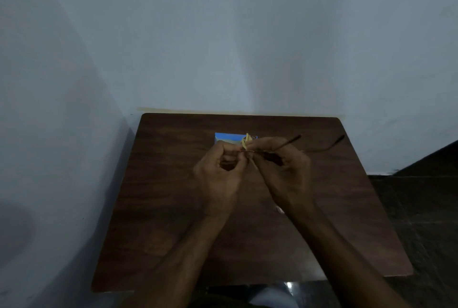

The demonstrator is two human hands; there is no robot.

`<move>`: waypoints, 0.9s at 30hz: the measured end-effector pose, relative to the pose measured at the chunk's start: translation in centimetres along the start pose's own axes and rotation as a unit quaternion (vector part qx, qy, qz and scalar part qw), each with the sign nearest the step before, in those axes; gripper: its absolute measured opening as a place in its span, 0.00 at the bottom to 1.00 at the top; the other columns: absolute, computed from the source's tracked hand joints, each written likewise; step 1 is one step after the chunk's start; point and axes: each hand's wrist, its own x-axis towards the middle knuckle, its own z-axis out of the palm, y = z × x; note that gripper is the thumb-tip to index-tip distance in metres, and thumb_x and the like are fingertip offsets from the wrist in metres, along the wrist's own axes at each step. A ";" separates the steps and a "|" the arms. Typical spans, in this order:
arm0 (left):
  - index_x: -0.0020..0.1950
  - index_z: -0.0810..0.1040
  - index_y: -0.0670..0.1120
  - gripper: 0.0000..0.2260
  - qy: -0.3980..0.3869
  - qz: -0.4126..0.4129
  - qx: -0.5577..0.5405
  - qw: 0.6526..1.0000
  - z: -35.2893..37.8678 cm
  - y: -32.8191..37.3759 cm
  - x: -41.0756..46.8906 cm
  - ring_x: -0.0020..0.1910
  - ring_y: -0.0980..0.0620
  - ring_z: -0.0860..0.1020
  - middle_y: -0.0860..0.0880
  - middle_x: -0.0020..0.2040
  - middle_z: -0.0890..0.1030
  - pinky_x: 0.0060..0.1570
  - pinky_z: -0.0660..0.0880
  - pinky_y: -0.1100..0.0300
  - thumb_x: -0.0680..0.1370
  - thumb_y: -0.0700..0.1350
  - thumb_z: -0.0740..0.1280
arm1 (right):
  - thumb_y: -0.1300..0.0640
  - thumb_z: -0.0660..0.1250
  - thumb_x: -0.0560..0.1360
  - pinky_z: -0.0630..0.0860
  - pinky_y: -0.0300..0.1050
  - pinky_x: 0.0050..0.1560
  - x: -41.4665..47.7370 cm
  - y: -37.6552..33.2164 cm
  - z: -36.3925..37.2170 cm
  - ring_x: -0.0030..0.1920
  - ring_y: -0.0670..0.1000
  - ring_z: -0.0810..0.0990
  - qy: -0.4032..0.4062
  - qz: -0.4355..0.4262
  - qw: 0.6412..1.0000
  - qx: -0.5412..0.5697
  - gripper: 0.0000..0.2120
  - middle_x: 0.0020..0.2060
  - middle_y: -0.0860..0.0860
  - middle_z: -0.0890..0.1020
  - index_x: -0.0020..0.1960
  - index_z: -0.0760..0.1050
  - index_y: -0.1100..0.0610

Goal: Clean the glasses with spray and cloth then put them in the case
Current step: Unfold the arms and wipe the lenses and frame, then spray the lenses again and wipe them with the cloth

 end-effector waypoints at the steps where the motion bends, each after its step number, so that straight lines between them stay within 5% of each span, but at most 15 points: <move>1: 0.48 0.85 0.44 0.07 0.007 -0.021 -0.014 1.000 0.1 0.0 0.1 0.41 0.59 0.86 0.54 0.43 0.87 0.43 0.83 0.62 0.73 0.35 0.79 | 0.66 0.77 0.75 0.84 0.54 0.51 -0.5 0.1 0.1 0.51 0.51 0.86 0.007 -0.012 1.000 -0.025 0.07 0.49 0.51 0.87 0.52 0.86 0.59; 5: 0.50 0.85 0.44 0.07 0.012 -0.057 -0.044 0.997 0.4 -0.1 0.3 0.41 0.57 0.87 0.55 0.43 0.87 0.44 0.84 0.60 0.74 0.37 0.79 | 0.63 0.77 0.76 0.82 0.50 0.46 -1.2 0.4 0.4 0.49 0.48 0.83 0.037 -0.054 0.984 -0.163 0.05 0.48 0.48 0.86 0.51 0.85 0.57; 11: 0.47 0.85 0.42 0.05 0.035 -0.120 -0.073 0.989 0.6 -0.6 0.0 0.38 0.58 0.86 0.52 0.40 0.87 0.41 0.82 0.65 0.75 0.35 0.78 | 0.63 0.77 0.75 0.79 0.48 0.43 -1.1 0.5 0.1 0.45 0.46 0.80 -0.001 -0.046 0.981 -0.189 0.05 0.44 0.46 0.84 0.47 0.85 0.55; 15: 0.48 0.85 0.44 0.04 0.041 -0.163 -0.080 0.983 0.6 -1.9 -0.1 0.39 0.54 0.87 0.51 0.41 0.87 0.43 0.85 0.57 0.76 0.37 0.77 | 0.63 0.80 0.73 0.83 0.42 0.48 -1.3 1.0 -0.2 0.46 0.46 0.87 0.015 0.091 0.996 -0.014 0.07 0.44 0.45 0.87 0.49 0.87 0.55; 19: 0.50 0.84 0.40 0.04 0.058 -0.233 -0.126 0.963 0.3 -3.8 0.0 0.38 0.48 0.88 0.45 0.41 0.88 0.43 0.86 0.52 0.77 0.34 0.76 | 0.68 0.77 0.74 0.83 0.43 0.45 -3.4 3.8 -0.1 0.44 0.51 0.87 0.047 0.217 0.963 0.152 0.06 0.42 0.54 0.88 0.48 0.86 0.59; 24: 0.51 0.82 0.36 0.04 0.067 -0.281 -0.174 0.941 0.1 -5.2 -0.9 0.37 0.47 0.87 0.39 0.42 0.87 0.41 0.85 0.57 0.78 0.33 0.74 | 0.68 0.76 0.73 0.82 0.47 0.47 -8.9 11.5 3.6 0.44 0.54 0.86 0.010 0.361 0.931 0.058 0.08 0.41 0.52 0.88 0.45 0.84 0.56; 27: 0.52 0.82 0.35 0.05 0.060 -0.289 -0.175 0.939 0.1 -5.4 -1.9 0.39 0.45 0.88 0.37 0.44 0.87 0.40 0.85 0.59 0.78 0.34 0.74 | 0.68 0.75 0.74 0.75 0.37 0.45 -11.6 14.9 5.5 0.44 0.50 0.84 -0.031 0.407 0.913 -0.006 0.09 0.40 0.47 0.85 0.44 0.82 0.54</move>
